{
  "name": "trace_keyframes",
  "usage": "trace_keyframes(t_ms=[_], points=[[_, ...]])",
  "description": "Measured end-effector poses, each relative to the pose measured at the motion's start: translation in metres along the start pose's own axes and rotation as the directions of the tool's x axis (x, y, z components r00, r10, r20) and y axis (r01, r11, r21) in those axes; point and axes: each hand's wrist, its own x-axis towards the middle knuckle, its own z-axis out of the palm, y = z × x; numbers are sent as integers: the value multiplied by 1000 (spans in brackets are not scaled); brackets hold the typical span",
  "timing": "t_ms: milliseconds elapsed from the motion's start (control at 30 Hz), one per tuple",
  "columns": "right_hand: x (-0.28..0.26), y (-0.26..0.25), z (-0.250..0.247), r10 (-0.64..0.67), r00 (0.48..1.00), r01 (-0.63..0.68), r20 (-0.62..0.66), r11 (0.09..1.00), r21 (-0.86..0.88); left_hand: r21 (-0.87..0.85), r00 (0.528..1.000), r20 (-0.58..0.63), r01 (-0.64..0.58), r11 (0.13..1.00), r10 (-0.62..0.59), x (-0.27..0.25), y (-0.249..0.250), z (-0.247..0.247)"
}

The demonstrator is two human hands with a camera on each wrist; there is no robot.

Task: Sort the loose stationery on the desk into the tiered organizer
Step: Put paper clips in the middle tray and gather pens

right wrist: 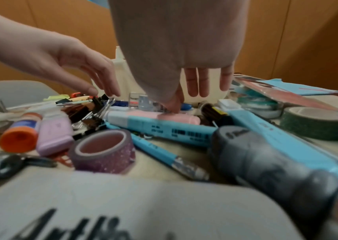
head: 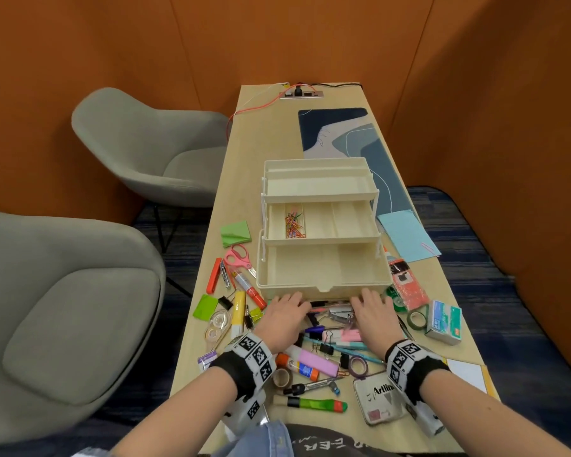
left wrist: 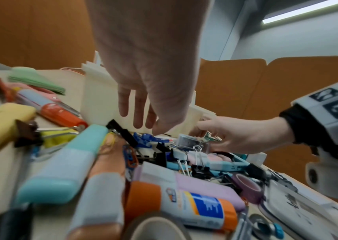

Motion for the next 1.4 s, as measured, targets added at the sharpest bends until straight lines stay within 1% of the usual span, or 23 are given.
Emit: trace_keyframes(t_ms=[167,433,600,700,833,933,1100,1200,1300,1400], points=[[2,2,2,-57,998,57,6,998,-3,-78,993,-94,62,995,-69,-14,-10,-5],[7,4,-3,-93,994,97,56,993,-64,-118,989,-118,75,990,-89,-23,-12,-10],[10,7,-6,-142,987,143,69,990,-6,-110,994,-99,45,993,-56,-19,-6,-11],[8,8,-8,-153,985,154,78,988,-8,-103,997,-71,15,995,-22,-13,0,-10],[7,10,-15,-190,980,192,65,981,-20,-40,1000,-15,-8,999,7,-7,9,-9],[7,11,-22,-217,974,217,62,976,1,-3,1000,-13,-28,1000,28,-3,14,-6],[3,13,-27,-154,985,144,78,982,124,-5,999,-20,-33,999,33,1,20,1],[2,17,-22,-117,989,104,85,983,150,13,1000,-24,-17,1000,17,0,20,4],[0,23,-16,-113,992,104,62,985,136,23,1000,-8,18,1000,-18,1,19,8],[-5,29,-12,-143,986,125,82,974,187,56,999,33,14,998,-16,4,20,12]])
